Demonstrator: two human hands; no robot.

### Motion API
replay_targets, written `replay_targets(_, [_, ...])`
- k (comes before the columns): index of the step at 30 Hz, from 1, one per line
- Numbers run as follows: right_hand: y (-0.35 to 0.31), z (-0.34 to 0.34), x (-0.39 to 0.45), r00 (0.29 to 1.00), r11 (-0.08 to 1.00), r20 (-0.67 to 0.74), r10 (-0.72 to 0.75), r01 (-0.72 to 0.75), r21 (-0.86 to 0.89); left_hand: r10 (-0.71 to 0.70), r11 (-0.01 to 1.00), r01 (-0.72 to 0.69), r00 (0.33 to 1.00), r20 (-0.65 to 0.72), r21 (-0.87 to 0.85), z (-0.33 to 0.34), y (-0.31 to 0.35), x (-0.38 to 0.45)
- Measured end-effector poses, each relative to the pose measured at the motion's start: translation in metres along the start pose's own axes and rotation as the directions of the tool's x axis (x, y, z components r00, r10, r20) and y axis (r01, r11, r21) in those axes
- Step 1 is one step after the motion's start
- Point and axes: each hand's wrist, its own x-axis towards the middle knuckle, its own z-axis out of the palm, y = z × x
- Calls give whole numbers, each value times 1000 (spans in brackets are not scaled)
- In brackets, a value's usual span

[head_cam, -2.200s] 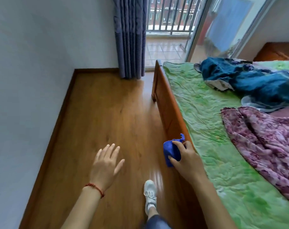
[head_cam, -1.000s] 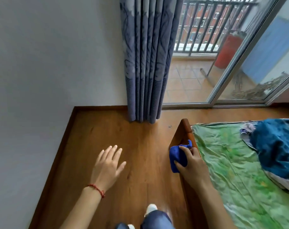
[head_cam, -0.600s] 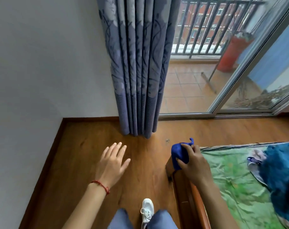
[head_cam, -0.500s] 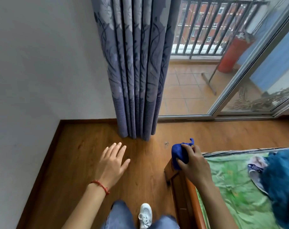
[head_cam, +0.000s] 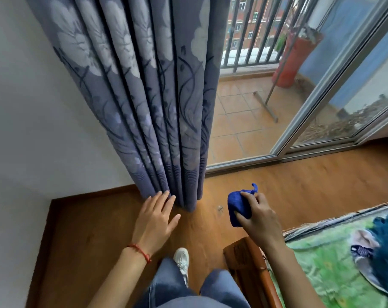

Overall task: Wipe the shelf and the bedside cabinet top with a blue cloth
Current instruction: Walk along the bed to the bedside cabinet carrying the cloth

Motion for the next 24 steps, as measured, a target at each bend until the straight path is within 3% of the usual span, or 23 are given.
replay_targets(7, [12,-10,58,992,993,-48,117,-116,15,166,986,-166,986,-4,-15,13,5,93])
replay_targets(13, [63,-26,106,969,973,-91,232,-229,42,343,939,-343,939,22,-10,39,52,187])
replay_targets(19, [131,-60,136,911,927,-168,376,-368,76,543,840,-539,837,68,-66,72,126,289])
replay_targets(24, [176,-92,131,795,838,-269,544,-530,130,683,730,-671,723,106,-129,94,191,352])
